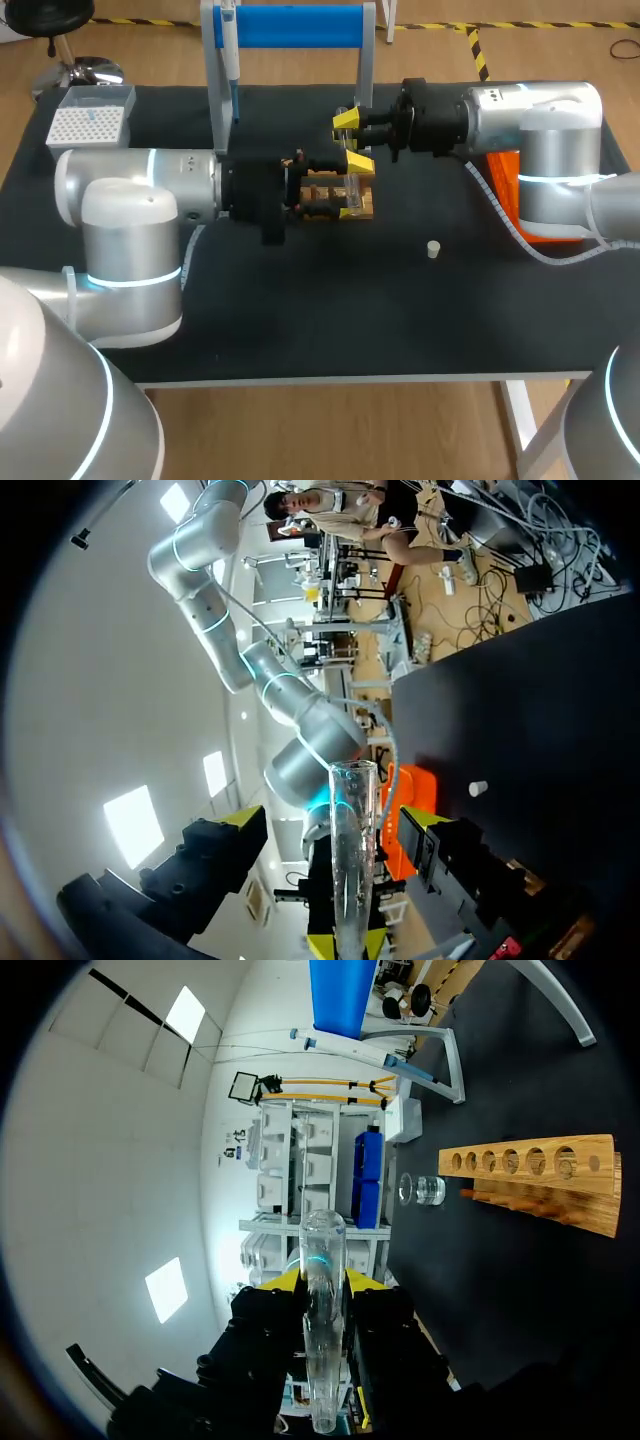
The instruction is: Invert the test tube, pick up the pipette, mount the tip to pipette, aspirate from beaker and dispense into the tube, eject the tip, return the pipette, and cap with the stopper.
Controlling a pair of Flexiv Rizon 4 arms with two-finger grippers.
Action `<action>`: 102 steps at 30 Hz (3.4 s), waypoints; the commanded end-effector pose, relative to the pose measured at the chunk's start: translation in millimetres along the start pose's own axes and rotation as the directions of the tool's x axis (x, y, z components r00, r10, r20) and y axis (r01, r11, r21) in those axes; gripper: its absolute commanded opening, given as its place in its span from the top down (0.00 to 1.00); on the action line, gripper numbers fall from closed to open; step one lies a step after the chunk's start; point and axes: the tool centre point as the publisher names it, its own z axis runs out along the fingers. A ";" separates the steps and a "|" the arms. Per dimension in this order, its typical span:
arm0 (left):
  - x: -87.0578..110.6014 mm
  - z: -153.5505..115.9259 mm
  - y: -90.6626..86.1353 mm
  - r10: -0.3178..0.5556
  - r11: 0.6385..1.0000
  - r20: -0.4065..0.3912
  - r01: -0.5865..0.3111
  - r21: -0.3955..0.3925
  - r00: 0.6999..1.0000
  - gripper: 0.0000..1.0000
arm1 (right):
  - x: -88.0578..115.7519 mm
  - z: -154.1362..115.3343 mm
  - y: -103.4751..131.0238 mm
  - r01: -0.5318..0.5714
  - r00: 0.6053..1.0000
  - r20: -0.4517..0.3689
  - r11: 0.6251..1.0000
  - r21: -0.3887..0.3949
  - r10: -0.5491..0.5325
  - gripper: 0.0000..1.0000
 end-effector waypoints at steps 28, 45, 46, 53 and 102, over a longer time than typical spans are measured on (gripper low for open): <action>3.7 3.6 5.6 -0.032 0.999 -0.003 0.032 -0.019 0.999 0.68 | 0.8 -1.0 -0.3 0.000 1.000 0.003 1.000 0.001 0.000 1.00; 3.8 4.9 8.1 -0.118 0.993 -0.060 0.116 -0.029 0.991 1.00 | 0.8 -1.0 -0.3 0.000 1.000 0.003 1.000 0.001 0.000 0.00; 3.5 4.7 8.7 -0.132 0.991 -0.057 0.131 -0.021 0.990 1.00 | 0.8 -1.0 -0.3 0.000 1.000 0.003 1.000 0.001 0.000 0.00; 3.5 4.7 8.7 -0.132 0.991 -0.057 0.131 -0.021 0.990 1.00 | 0.8 -1.0 -0.3 0.000 1.000 0.003 1.000 0.001 0.000 0.00; 3.5 4.7 8.7 -0.132 0.991 -0.057 0.131 -0.021 0.990 1.00 | 7.4 -103.6 -37.8 0.670 0.695 0.297 0.740 0.063 -0.655 0.00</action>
